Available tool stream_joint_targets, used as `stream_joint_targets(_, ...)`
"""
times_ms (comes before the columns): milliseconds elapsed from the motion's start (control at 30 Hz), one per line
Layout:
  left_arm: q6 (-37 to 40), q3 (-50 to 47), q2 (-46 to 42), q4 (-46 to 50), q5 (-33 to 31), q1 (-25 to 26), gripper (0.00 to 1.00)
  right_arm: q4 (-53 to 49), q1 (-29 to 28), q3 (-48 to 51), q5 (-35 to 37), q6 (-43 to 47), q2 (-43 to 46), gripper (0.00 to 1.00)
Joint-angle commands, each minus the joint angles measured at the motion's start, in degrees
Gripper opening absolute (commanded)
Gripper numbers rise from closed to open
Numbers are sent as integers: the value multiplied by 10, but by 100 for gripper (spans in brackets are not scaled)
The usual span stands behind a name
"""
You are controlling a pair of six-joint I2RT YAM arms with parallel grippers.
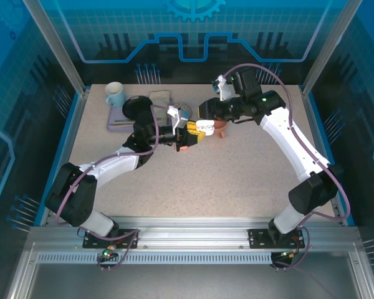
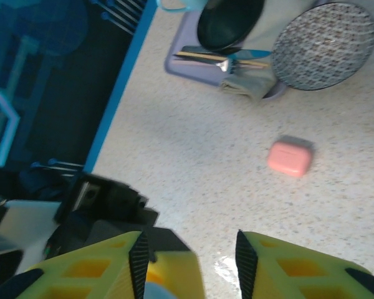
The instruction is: Insert the wireless bluetooth earbuds into the charging case
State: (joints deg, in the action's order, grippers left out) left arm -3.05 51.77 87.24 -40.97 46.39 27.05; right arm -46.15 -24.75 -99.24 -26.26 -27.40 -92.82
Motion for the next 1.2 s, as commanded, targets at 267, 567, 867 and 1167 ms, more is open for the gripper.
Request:
stream_joint_targets(267, 5, 26, 0, -10, -3, 3, 0, 47, -17, 130, -96, -56, 150, 37)
stream_joint_targets(567, -27, 25, 29, 3, -6, 4, 0, 30, 7, 195, 136, -99, 250, 42)
stream_joint_targets(867, -5, -19, 14, -2, -17, 20, 0, 61, 9, 257, 168, -93, 234, 55)
stream_joint_targets(1167, 6, -12, 8, 12, -12, 28, 0, 187, 27, 309, 98, -220, 212, 78)
